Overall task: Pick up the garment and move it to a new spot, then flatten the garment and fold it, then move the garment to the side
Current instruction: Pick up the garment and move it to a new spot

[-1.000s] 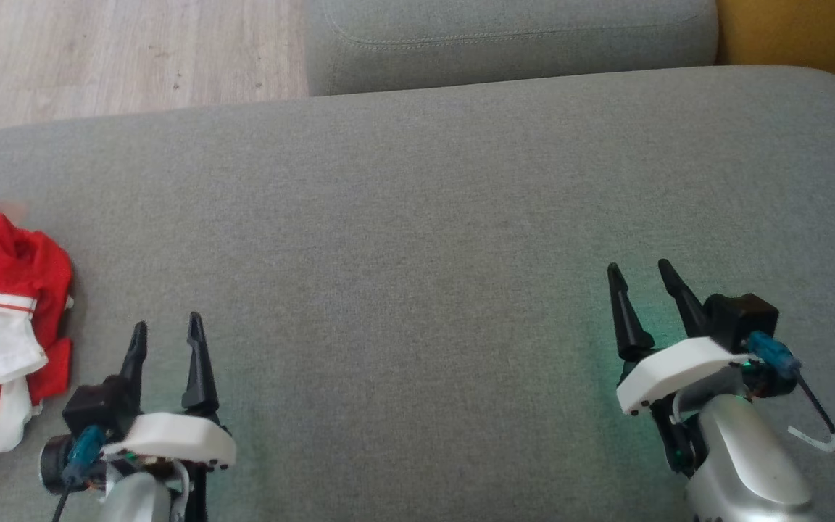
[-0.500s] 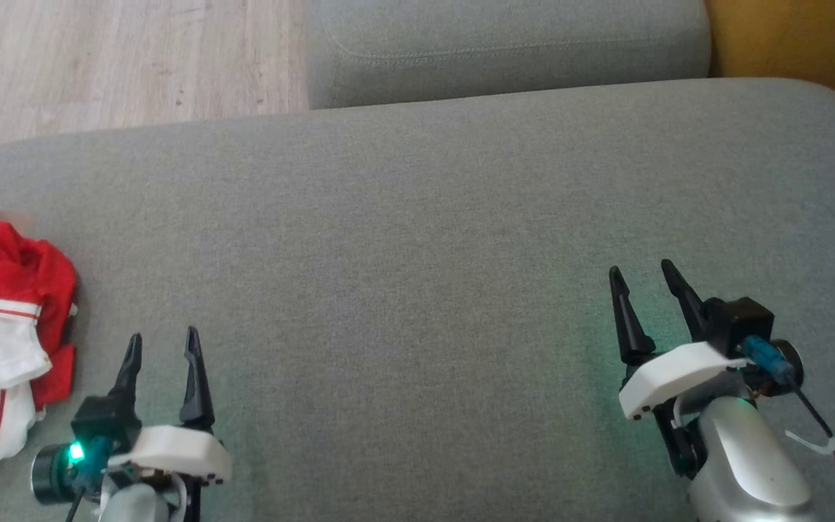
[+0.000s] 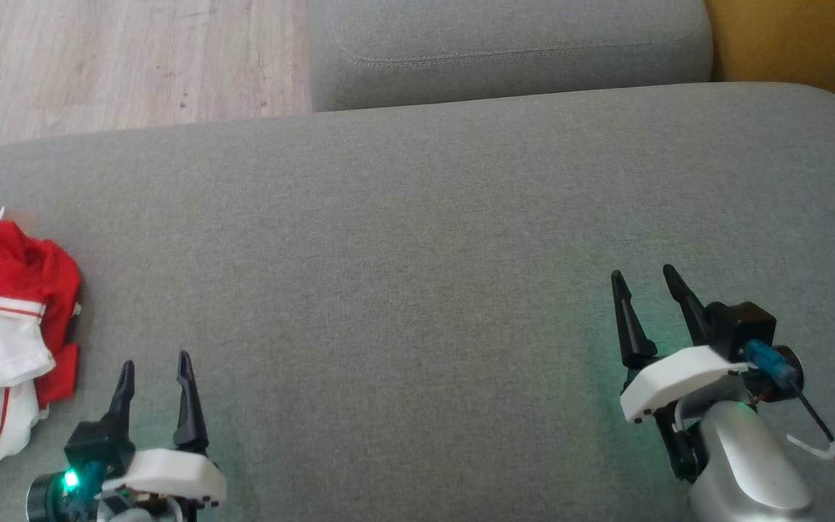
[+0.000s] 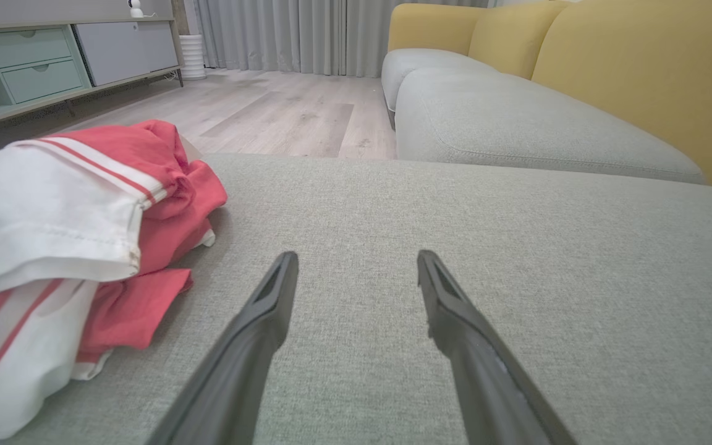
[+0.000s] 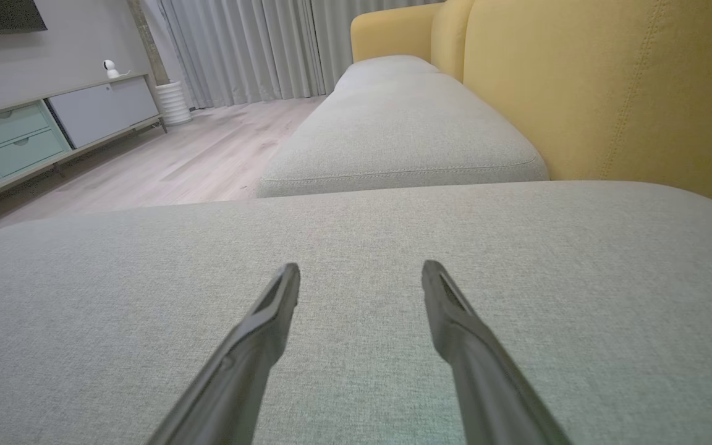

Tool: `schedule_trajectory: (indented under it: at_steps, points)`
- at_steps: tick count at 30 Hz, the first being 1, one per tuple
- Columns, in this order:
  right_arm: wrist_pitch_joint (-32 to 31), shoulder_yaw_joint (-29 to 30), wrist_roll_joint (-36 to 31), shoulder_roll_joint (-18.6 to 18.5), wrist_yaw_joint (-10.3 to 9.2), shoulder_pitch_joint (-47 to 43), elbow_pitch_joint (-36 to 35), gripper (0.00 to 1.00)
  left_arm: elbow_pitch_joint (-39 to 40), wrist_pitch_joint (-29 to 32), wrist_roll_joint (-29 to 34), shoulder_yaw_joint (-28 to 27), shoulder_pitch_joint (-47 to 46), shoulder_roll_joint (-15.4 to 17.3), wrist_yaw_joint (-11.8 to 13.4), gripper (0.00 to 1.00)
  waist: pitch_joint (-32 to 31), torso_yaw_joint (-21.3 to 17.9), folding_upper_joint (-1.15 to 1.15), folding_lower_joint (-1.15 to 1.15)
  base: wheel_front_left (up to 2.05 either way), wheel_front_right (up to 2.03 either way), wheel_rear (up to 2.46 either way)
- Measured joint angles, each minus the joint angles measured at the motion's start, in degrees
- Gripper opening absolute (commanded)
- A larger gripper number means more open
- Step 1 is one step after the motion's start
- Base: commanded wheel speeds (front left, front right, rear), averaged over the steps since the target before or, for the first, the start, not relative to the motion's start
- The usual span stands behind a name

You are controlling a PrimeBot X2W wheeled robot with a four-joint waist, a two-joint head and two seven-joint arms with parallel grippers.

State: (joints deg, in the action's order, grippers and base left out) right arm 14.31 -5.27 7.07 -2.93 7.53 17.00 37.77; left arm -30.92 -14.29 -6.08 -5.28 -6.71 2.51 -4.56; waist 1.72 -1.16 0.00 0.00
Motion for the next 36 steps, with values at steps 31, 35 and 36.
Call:
schedule_trajectory:
  at_steps: [31, 35, 36]
  points:
    - [0.05, -15.28, 5.25, -0.05, 0.0, 0.02, 1.29, 1.0, -0.07, 0.0, -2.09, -4.21, 3.76, -0.15, -0.09, 1.0, 2.12, 29.82, 0.0, 0.0, 0.0, 0.0, 0.0]
    - [0.05, -17.64, 6.03, 0.02, 0.0, 0.49, 1.45, 1.0, 0.69, 0.0, -1.91, -4.93, 5.23, -0.12, -0.63, 1.0, 2.83, 31.81, 0.0, 0.0, 0.0, 0.0, 0.0]
    - [0.05, -17.75, 6.03, -0.01, 0.0, 0.69, 1.69, 1.0, 0.93, 0.0, -1.93, -4.76, 5.47, -0.13, -1.07, 1.0, 3.14, 31.92, 0.0, 0.0, 0.0, 0.0, 0.0]
